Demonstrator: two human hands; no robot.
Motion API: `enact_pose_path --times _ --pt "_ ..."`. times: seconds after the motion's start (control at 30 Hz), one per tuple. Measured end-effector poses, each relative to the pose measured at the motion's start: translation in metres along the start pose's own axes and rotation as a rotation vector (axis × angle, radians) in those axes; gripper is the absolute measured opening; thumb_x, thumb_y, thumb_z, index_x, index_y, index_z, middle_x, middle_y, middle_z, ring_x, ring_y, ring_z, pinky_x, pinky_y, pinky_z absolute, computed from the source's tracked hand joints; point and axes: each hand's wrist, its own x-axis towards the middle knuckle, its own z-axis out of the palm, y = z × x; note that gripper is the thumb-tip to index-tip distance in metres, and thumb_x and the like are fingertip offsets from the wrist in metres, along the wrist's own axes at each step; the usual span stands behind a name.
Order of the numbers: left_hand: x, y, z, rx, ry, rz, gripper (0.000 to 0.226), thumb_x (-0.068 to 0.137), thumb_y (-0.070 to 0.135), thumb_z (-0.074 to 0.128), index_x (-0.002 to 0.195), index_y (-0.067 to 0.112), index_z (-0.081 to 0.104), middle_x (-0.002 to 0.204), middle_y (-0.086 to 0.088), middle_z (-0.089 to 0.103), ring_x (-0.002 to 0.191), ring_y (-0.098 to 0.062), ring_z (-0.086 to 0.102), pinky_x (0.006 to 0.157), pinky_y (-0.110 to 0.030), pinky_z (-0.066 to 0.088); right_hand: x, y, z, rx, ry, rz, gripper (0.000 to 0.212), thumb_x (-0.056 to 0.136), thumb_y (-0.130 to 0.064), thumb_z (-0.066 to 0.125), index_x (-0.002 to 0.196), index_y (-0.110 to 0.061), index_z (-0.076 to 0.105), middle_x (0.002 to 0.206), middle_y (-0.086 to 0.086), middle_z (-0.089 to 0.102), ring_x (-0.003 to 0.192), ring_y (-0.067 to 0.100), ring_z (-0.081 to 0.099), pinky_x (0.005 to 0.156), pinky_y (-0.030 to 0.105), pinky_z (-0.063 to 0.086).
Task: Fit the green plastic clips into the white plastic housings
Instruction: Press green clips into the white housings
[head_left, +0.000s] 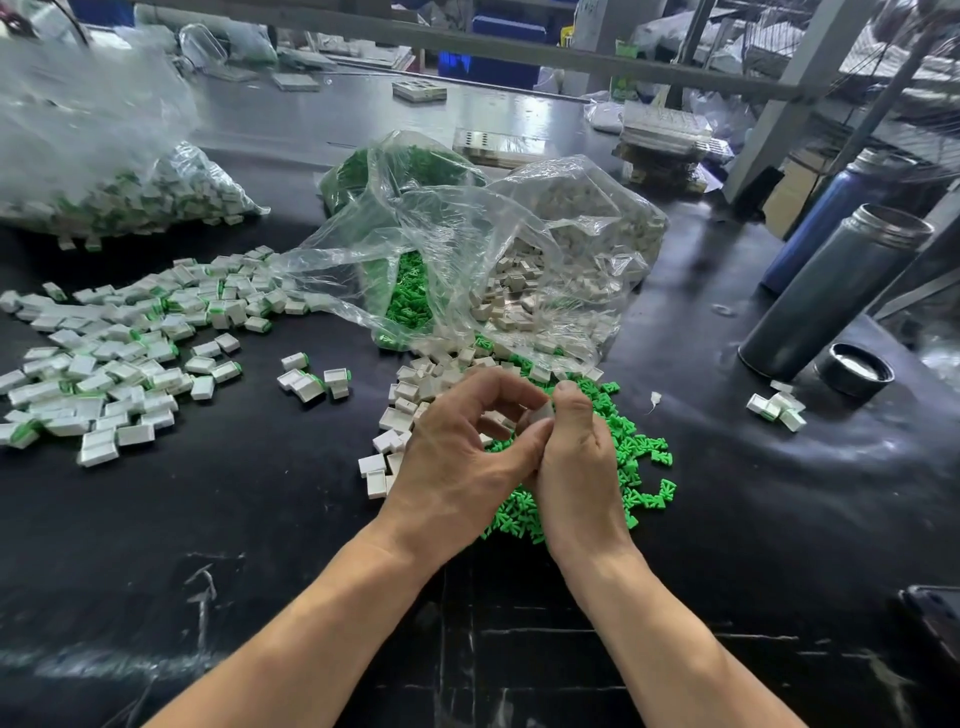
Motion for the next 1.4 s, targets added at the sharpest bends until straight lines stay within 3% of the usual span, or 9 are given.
enact_pose_path --times 0.23,0.43,0.6,0.7,0.83,0.93,1.03,1.17,1.4 --pt "0.000 0.001 -0.002 -0.073 -0.009 0.014 0.011 0.089 0.011 0.078 0.097 0.015 0.072 0.098 0.002 0.073 0.089 -0.021 0.071 0.074 -0.028 0.058 -0.002 -0.005 0.003 0.050 -0.012 -0.015 0.052 0.095 -0.049 0.034 0.058 -0.046 0.070 0.060 -0.025 0.062 0.063 -0.006 0.058 0.076 0.028 0.045" --pt "0.000 0.002 -0.002 -0.125 -0.023 0.012 0.009 0.089 0.007 0.077 0.097 0.009 0.072 0.099 -0.005 0.073 0.090 -0.027 0.070 0.080 -0.047 0.059 -0.002 -0.004 0.002 0.027 -0.010 -0.051 0.052 0.095 -0.044 0.033 0.056 -0.047 0.068 0.060 -0.024 0.062 0.063 -0.006 0.059 0.074 0.025 0.047" --pt "-0.001 0.002 -0.003 -0.119 -0.029 0.022 0.009 0.090 0.009 0.077 0.096 0.009 0.071 0.098 -0.007 0.072 0.091 -0.027 0.071 0.079 -0.050 0.058 -0.003 -0.002 0.001 0.029 -0.007 -0.053 0.051 0.095 -0.046 0.034 0.056 -0.047 0.067 0.058 -0.023 0.060 0.060 -0.006 0.057 0.070 0.024 0.044" --pt "0.000 0.001 -0.004 -0.076 -0.020 0.018 0.010 0.090 0.010 0.077 0.097 0.011 0.071 0.098 -0.004 0.072 0.090 -0.023 0.070 0.079 -0.047 0.059 -0.002 0.001 0.002 0.035 -0.025 -0.038 0.054 0.098 -0.050 0.034 0.059 -0.040 0.070 0.060 -0.021 0.063 0.064 -0.005 0.060 0.075 0.028 0.048" --pt "0.002 0.001 -0.009 0.005 0.008 0.002 0.013 0.089 0.018 0.079 0.099 0.020 0.070 0.099 0.006 0.072 0.086 -0.014 0.069 0.073 -0.030 0.057 -0.001 0.001 -0.001 -0.007 -0.035 -0.031 0.066 0.102 -0.065 0.032 0.055 -0.031 0.063 0.049 -0.014 0.048 0.046 0.002 0.046 0.050 0.016 0.039" --pt "0.005 -0.001 -0.015 0.108 0.071 0.011 0.017 0.088 0.023 0.079 0.100 0.027 0.069 0.096 0.012 0.071 0.084 -0.009 0.067 0.072 -0.023 0.054 0.003 0.002 -0.010 -0.080 -0.007 -0.071 0.063 0.101 -0.067 0.035 0.066 -0.025 0.066 0.058 -0.007 0.054 0.051 0.008 0.046 0.054 0.028 0.036" --pt "0.005 -0.002 -0.018 0.205 0.107 0.050 0.018 0.087 0.024 0.080 0.099 0.031 0.068 0.093 0.014 0.070 0.084 -0.010 0.065 0.073 -0.022 0.054 0.005 -0.002 -0.015 -0.076 -0.005 -0.111 0.043 0.098 -0.057 0.052 0.078 -0.023 0.068 0.068 -0.006 0.062 0.058 0.009 0.050 0.056 0.030 0.036" --pt "0.004 -0.004 -0.018 0.315 0.112 0.103 0.015 0.088 0.024 0.079 0.098 0.029 0.069 0.090 0.015 0.068 0.083 -0.011 0.064 0.071 -0.019 0.052 0.004 -0.004 -0.016 -0.064 -0.053 -0.159 0.022 0.094 -0.040 0.067 0.088 -0.019 0.071 0.064 -0.016 0.063 0.055 0.000 0.054 0.053 0.013 0.040" --pt "0.005 -0.006 -0.022 0.513 0.079 0.117 0.015 0.088 0.035 0.078 0.100 0.031 0.070 0.094 0.023 0.060 0.088 0.002 0.058 0.076 -0.018 0.049 0.006 -0.001 -0.019 -0.190 -0.009 -0.130 0.015 0.099 -0.027 0.069 0.086 -0.021 0.071 0.083 0.000 0.075 0.069 0.005 0.062 0.065 0.021 0.050"
